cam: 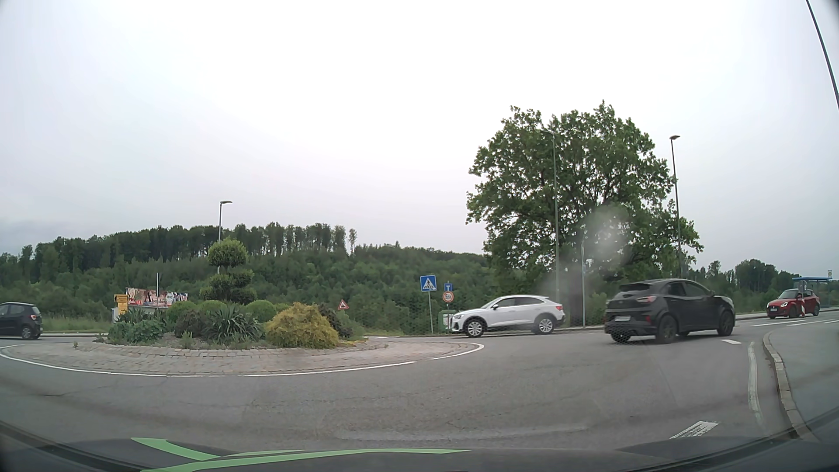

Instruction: Follow the waypoints while adhering to traffic rules and regulations

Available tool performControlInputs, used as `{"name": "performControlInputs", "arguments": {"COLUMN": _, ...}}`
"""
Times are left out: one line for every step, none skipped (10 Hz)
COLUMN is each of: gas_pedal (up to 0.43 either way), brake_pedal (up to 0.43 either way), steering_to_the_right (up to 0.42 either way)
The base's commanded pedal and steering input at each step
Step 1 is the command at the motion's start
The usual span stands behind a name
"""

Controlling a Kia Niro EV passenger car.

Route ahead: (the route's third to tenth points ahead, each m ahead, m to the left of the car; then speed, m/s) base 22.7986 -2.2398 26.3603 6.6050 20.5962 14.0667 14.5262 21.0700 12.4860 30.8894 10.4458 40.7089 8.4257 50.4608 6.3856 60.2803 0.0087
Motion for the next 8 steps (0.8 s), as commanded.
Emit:
{"name": "performControlInputs", "arguments": {"gas_pedal": 0.000, "brake_pedal": 0.232, "steering_to_the_right": 0.086}}
{"name": "performControlInputs", "arguments": {"gas_pedal": 0.000, "brake_pedal": 0.232, "steering_to_the_right": 0.086}}
{"name": "performControlInputs", "arguments": {"gas_pedal": 0.000, "brake_pedal": 0.238, "steering_to_the_right": 0.086}}
{"name": "performControlInputs", "arguments": {"gas_pedal": 0.000, "brake_pedal": 0.238, "steering_to_the_right": 0.086}}
{"name": "performControlInputs", "arguments": {"gas_pedal": 0.000, "brake_pedal": 0.238, "steering_to_the_right": 0.086}}
{"name": "performControlInputs", "arguments": {"gas_pedal": 0.000, "brake_pedal": 0.238, "steering_to_the_right": 0.086}}
{"name": "performControlInputs", "arguments": {"gas_pedal": 0.000, "brake_pedal": 0.238, "steering_to_the_right": 0.086}}
{"name": "performControlInputs", "arguments": {"gas_pedal": 0.000, "brake_pedal": 0.238, "steering_to_the_right": 0.086}}
